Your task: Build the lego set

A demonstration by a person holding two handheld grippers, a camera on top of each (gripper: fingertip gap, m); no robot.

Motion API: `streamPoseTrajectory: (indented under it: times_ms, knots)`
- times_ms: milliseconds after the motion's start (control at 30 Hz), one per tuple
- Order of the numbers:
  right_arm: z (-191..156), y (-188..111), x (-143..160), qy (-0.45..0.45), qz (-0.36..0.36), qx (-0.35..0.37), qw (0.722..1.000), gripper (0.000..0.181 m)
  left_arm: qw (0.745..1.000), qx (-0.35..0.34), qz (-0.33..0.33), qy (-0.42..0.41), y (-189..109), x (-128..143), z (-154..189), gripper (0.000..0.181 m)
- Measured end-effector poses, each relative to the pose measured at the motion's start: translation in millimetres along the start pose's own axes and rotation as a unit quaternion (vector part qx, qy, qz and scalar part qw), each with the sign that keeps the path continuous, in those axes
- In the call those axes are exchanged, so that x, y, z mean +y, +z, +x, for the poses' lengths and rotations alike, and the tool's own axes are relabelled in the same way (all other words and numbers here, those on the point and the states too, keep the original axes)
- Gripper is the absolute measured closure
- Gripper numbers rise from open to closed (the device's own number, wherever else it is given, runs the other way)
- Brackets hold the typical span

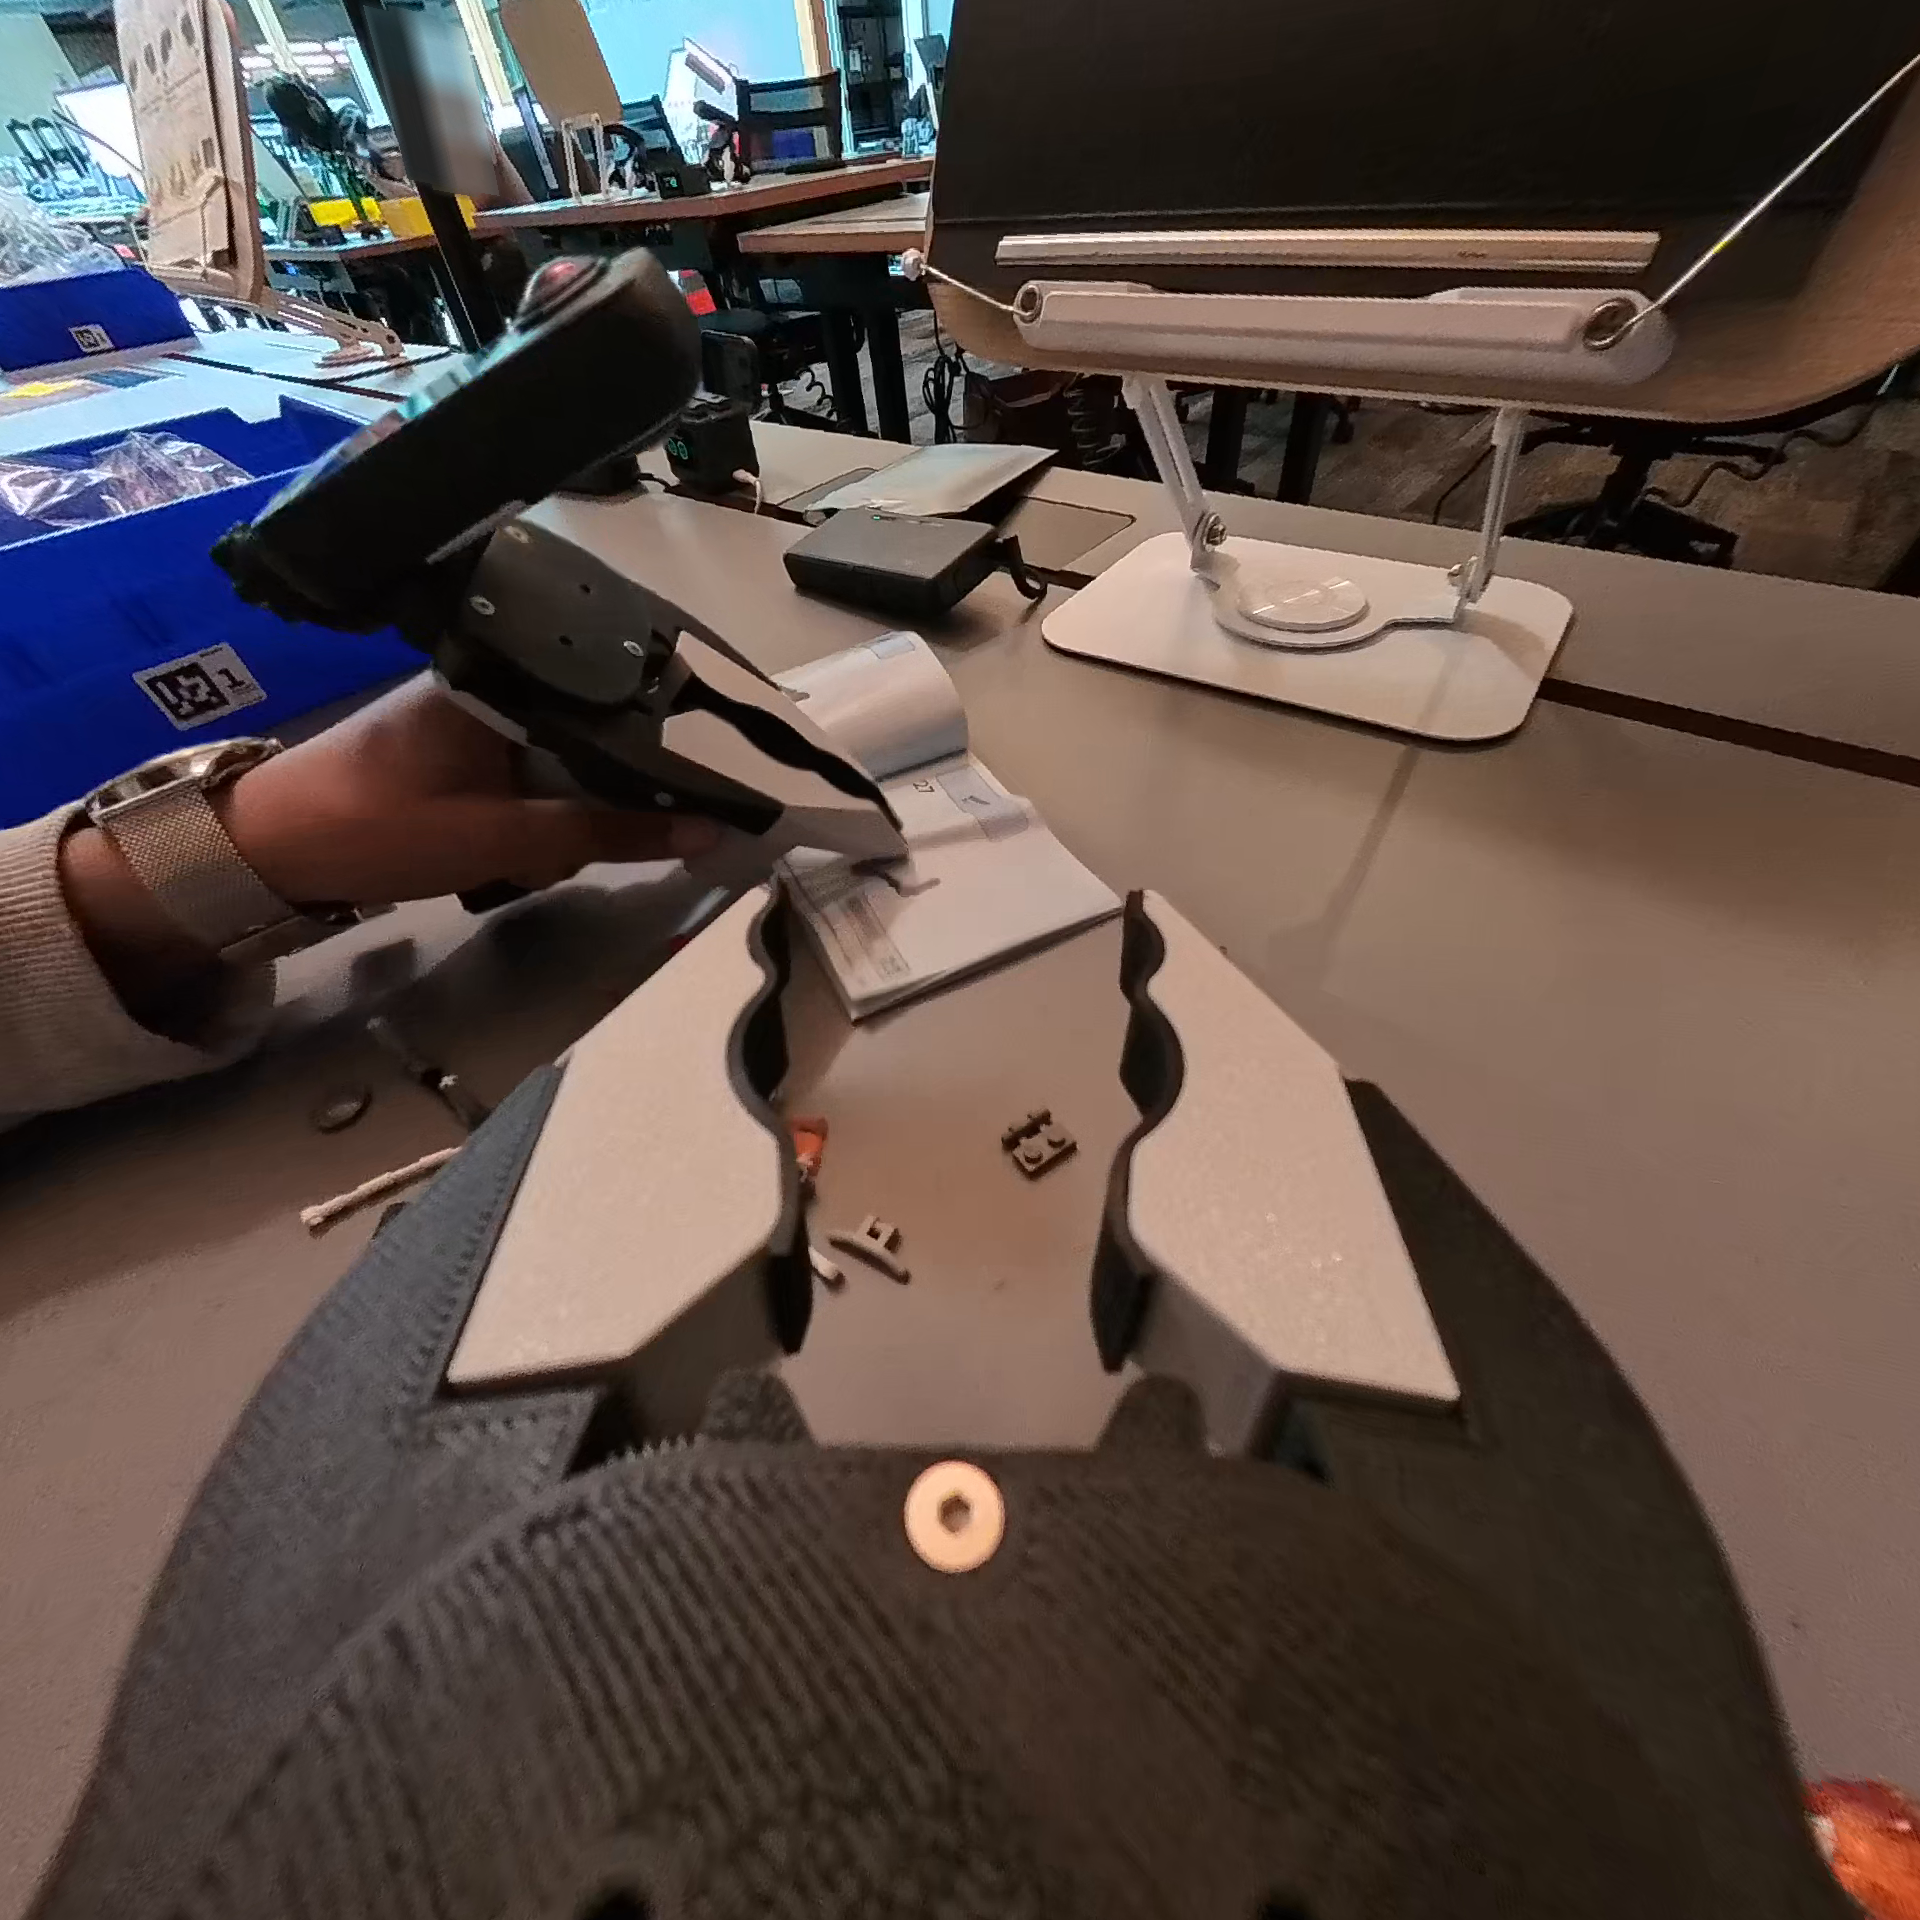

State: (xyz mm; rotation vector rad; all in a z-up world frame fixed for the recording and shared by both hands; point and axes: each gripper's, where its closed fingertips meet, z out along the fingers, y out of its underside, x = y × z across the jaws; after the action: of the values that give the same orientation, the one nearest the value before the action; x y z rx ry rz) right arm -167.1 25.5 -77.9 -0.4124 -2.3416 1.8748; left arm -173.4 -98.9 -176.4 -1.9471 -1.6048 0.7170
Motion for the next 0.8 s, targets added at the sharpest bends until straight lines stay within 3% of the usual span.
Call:
streamPoseTrajectory:
  times_ms: [67, 300, 367, 400, 500, 533, 633, 800]
  knots:
    - [0, 0, 0, -0.002, -0.001, 0.001, 1.000, 0.118, 1.000, -0.008, -0.007, 0.007, 1, -1, -2, 0.178]
    - [-1, 0, 1, -0.004, -0.002, 0.001, 1.000, 0.118, 1.000, -0.003, 0.022, -0.022, -7, -8, -10, 0.180]
    - [0, 0, 1, -0.004, -0.002, 0.001, 1.000, 0.118, 0.998, 0.031, 0.051, -0.034, -16, -18, -1, 0.181]
    - [0, 0, 1, -0.003, -0.003, 0.001, 1.000, 0.118, 0.995, 0.066, 0.061, -0.033, -19, -21, 11, 0.175]
    - [0, 0, 1, -0.002, -0.002, 0.000, 1.000, 0.118, 0.995, 0.095, 0.022, -0.033, -11, -9, 27, 0.074]
    - [0, 0, 1, -0.001, -0.002, -0.001, 1.000, 0.118, 0.997, 0.078, -0.006, -0.025, -5, 1, 25, 0.069]
    - [-1, 0, 1, 0.000, -0.002, -0.002, 1.000, 0.118, 0.999, 0.043, -0.005, -0.019, 0, 1, 19, 0.075]
    - [-2, 0, 1, 0.002, -0.002, -0.006, 1.000, 0.118, 0.999, 0.029, 0.000, -0.035, -2, 0, 5, 0.127]
